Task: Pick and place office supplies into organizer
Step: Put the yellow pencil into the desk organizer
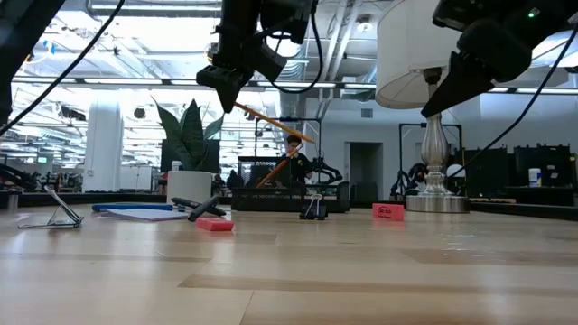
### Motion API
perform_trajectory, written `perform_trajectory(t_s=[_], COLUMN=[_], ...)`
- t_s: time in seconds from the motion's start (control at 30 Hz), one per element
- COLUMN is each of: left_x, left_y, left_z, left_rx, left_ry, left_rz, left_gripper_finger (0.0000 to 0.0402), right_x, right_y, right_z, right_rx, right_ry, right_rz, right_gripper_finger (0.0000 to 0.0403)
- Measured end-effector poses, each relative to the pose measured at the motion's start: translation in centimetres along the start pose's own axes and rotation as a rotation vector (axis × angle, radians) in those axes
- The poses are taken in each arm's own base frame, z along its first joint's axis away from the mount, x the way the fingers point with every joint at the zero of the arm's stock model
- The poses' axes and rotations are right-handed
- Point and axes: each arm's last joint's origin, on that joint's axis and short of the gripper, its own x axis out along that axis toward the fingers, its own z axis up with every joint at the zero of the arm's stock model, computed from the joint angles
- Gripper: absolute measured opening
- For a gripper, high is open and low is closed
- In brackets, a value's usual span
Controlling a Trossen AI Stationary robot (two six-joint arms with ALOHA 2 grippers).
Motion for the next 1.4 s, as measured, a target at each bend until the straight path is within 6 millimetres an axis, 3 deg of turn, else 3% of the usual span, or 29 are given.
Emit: perform_trajectory(t_s=[0.2, 0.4, 0.9, 1.4], left_x=[1.6, 2.1, -0.4, 1.1], left_y=[1.7, 2.2, 4.4, 6.0], left_z=[-0.4, -0.5, -3.8, -4.5], left_rx=[0.008, 0.036, 0.031, 0.097], left_ry=[0.042, 0.048, -0.031, -0.007], left_rz=[-0.015, -0.052, -0.034, -0.075], left_gripper_finger=[0.0007, 0.0007, 0.0007, 0.0007], right_x=[-0.2, -0.2, -0.8, -0.9], right_y=[0.2, 0.2, 0.3, 0.5], right_z=[-0.1, -0.1, -0.9, -1.0], right_rx=[0.005, 0.016, 0.063, 0.136], right_ry=[0.000, 0.000, 0.017, 0.014], right_rz=[0.007, 0.007, -0.018, -0.010], right_gripper_finger=[0.0067, 0.0067, 0.0067, 0.0067])
